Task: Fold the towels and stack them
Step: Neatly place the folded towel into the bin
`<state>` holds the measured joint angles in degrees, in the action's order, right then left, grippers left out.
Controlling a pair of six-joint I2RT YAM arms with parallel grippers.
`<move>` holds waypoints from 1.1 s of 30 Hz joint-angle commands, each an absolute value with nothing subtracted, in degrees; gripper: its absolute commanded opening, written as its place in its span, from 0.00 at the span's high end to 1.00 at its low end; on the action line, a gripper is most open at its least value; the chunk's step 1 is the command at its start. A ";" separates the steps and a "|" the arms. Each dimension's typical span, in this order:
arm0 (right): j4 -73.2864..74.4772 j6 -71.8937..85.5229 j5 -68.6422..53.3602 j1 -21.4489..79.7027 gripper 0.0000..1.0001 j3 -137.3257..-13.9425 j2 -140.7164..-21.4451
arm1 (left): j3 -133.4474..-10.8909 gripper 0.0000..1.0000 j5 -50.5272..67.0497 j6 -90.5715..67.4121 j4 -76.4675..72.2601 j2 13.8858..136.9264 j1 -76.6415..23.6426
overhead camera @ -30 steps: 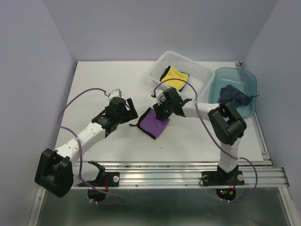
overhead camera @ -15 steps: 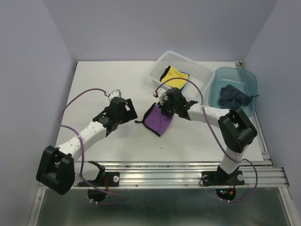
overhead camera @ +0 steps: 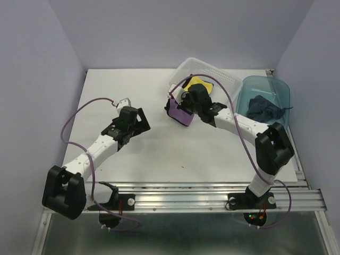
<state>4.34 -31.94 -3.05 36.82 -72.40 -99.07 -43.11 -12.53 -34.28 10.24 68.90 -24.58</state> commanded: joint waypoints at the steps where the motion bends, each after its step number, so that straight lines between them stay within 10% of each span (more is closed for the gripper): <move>1: 3.25 -38.84 1.58 36.39 0.99 -78.92 -100.02 | -45.97 0.01 -14.41 -32.70 10.99 69.43 -23.03; 33: 21.80 -42.54 -12.48 21.18 0.99 -115.66 -122.25 | -46.49 0.01 -12.83 -31.29 8.44 75.32 -18.81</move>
<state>21.69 -43.22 -8.86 22.15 -110.21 -121.45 -43.81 -12.45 -32.34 10.00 74.74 -19.35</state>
